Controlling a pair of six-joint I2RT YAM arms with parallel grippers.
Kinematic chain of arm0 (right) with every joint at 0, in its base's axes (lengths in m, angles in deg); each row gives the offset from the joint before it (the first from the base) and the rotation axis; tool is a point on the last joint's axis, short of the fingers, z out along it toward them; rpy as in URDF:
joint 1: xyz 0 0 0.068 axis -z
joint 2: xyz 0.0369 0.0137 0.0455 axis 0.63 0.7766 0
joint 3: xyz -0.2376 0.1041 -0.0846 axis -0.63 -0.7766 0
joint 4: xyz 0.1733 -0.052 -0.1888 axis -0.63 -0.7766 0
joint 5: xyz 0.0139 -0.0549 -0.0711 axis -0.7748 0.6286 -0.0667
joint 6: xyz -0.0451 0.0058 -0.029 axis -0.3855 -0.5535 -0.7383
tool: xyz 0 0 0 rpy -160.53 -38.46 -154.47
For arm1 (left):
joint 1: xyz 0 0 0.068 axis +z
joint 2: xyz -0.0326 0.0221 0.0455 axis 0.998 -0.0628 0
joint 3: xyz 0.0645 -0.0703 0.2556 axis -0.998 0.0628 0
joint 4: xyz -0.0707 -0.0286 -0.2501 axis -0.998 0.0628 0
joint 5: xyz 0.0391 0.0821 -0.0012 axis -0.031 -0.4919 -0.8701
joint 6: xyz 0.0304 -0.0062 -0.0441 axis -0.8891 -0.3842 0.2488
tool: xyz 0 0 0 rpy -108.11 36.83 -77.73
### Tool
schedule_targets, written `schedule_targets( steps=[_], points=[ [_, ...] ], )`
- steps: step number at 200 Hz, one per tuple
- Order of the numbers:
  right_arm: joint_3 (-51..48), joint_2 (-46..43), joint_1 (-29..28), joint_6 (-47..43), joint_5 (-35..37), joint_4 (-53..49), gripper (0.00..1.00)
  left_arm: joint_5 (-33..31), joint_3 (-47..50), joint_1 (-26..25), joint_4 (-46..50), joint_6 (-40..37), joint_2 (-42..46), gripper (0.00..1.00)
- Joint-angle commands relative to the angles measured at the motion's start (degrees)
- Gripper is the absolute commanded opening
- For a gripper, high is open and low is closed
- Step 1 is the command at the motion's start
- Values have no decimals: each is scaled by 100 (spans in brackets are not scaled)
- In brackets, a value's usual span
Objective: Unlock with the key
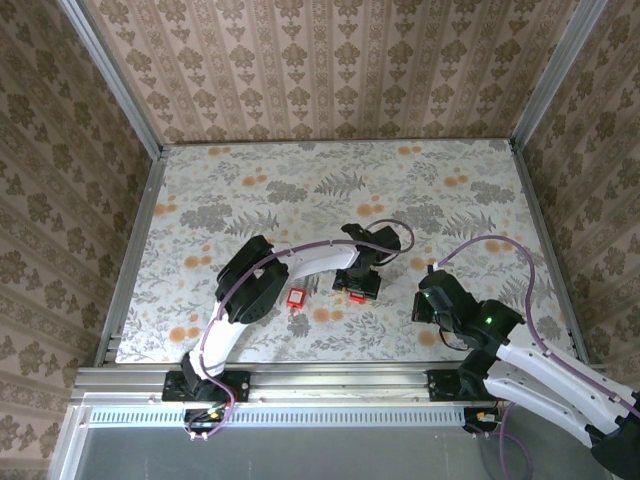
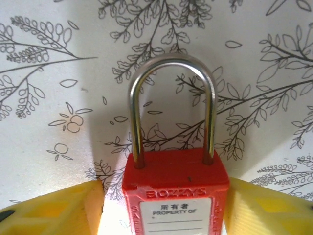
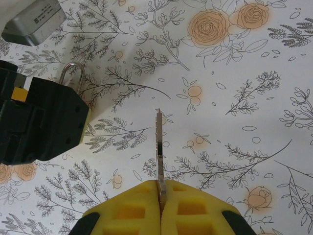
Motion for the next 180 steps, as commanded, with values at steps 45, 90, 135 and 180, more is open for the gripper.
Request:
schedule_targets(
  steps=[45, 90, 135, 180],
  points=[
    [-185, -197, 27, -20, -224, 193, 0, 340, 245, 209, -606, 5, -28, 39],
    [-481, -392, -38, -318, -972, 1231, 0, 568, 1401, 460, -1838, 272, 1052, 23],
    [-266, -244, -453, -916, -1034, 2037, 0, 1299, 3723, 1235, -4526, 1683, 3403, 11],
    [350, 1034, -930, -1489, -1138, 2689, 0, 1815, 4949, 2090, -5486, 2961, 5085, 6]
  ],
)
